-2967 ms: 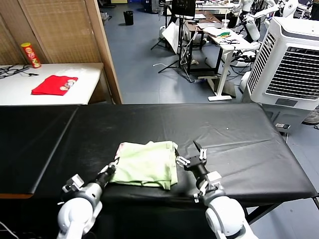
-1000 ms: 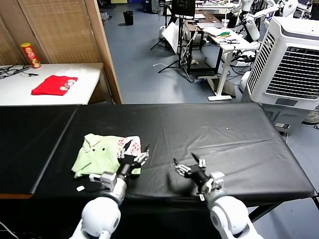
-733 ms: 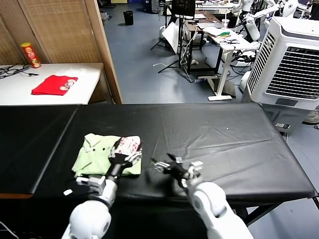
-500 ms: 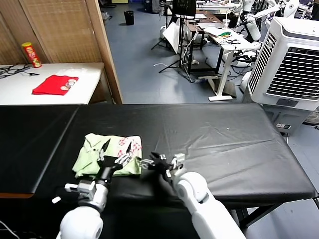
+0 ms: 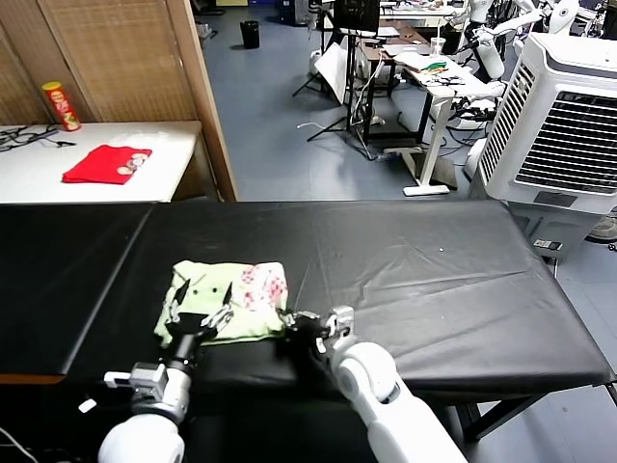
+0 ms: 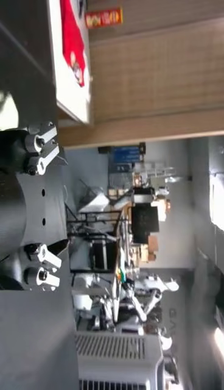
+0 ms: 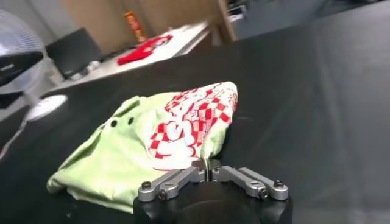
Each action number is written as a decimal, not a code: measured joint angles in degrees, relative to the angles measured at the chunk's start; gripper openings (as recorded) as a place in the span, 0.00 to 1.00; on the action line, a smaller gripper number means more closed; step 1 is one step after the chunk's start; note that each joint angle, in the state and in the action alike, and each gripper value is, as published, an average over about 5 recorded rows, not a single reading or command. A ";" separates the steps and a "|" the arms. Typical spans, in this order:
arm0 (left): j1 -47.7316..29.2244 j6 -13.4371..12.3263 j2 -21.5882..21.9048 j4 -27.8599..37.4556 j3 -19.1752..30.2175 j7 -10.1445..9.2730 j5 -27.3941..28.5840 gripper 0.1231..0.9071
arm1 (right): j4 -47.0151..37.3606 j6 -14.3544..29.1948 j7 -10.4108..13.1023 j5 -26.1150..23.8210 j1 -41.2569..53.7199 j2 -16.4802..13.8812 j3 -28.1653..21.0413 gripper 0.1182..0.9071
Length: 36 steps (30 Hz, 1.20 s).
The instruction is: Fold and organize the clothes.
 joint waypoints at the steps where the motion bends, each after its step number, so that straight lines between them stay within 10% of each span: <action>1: 0.08 -0.06 0.12 0.06 -0.04 -0.29 -0.02 0.86 | 1.40 -0.42 0.67 0.11 -1.16 -0.46 0.72 0.02; 8: 0.91 -0.87 1.33 0.69 0.09 -2.49 -1.96 0.86 | 12.24 -1.42 0.44 0.94 -11.03 -4.85 7.35 0.12; 14: 2.47 -3.54 2.18 1.61 -0.32 -2.05 -3.44 0.86 | 18.90 0.50 -0.43 -1.12 -18.37 -6.86 12.03 0.49; 19: 3.91 -1.00 2.29 0.85 -0.32 -2.92 -3.85 0.86 | 21.52 6.66 -2.10 -8.66 -23.80 -8.33 13.46 0.80; 28: 9.80 -0.62 4.53 -1.70 -2.83 -3.16 -4.63 0.86 | 22.30 27.81 -0.58 -24.32 -33.59 -10.49 16.00 0.86; 36: 17.13 -3.30 4.30 -2.92 -5.44 -1.51 -6.29 0.86 | 24.15 34.75 1.31 -28.15 -39.97 -10.51 18.41 0.86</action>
